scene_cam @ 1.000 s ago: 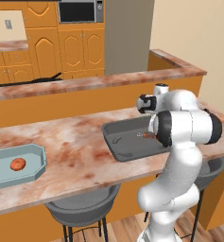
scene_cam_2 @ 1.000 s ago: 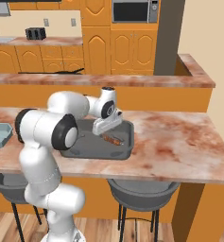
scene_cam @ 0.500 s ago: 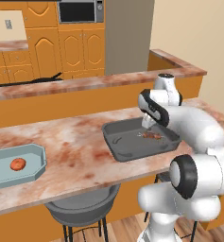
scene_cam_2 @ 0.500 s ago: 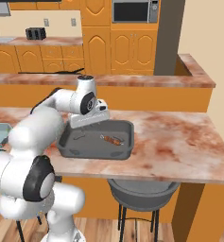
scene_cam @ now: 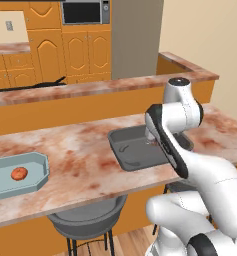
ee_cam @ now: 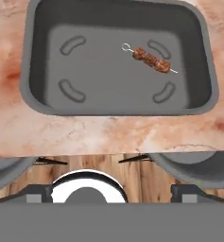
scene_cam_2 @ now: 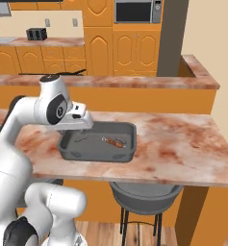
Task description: Place the cold items (mango and squash) from the fridge in one tupperware on the dining counter. Place the warm items (kebab skewer and hot dog) in the stove area in another tupperware.
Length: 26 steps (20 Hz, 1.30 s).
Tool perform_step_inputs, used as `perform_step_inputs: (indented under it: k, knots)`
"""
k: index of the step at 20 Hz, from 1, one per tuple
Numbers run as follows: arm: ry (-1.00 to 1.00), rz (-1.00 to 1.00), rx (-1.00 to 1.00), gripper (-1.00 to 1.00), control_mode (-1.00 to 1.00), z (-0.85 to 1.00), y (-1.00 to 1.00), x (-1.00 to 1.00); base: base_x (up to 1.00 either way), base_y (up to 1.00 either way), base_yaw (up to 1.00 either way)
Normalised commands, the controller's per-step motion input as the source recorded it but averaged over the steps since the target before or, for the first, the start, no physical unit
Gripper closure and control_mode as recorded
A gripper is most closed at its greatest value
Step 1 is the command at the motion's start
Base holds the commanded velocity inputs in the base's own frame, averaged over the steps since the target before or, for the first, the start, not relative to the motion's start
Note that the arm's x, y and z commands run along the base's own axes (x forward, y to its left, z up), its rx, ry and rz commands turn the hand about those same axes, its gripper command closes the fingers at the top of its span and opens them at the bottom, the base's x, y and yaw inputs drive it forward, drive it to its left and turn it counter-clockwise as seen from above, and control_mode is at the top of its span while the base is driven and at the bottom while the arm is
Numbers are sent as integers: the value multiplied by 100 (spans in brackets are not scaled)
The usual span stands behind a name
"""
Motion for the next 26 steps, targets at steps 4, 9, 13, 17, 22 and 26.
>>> perform_step_inputs:
  k: [4,9,13,17,22,26]
  knots:
    - [2,-43,5,-100,-100,19,0,-92,0,0,0]
    - [1,-7,25,-100,-100,-22,0,-65,0,0,0]
    - [2,0,9,-100,-100,-26,0,-27,0,0,0]
    - [4,5,-25,-100,-100,-51,6,-9,0,0,0]
    - [5,0,-3,-100,-100,-4,4,0,0,0,0]
    - [0,0,0,-100,100,0,0,-2,-42,7,0]
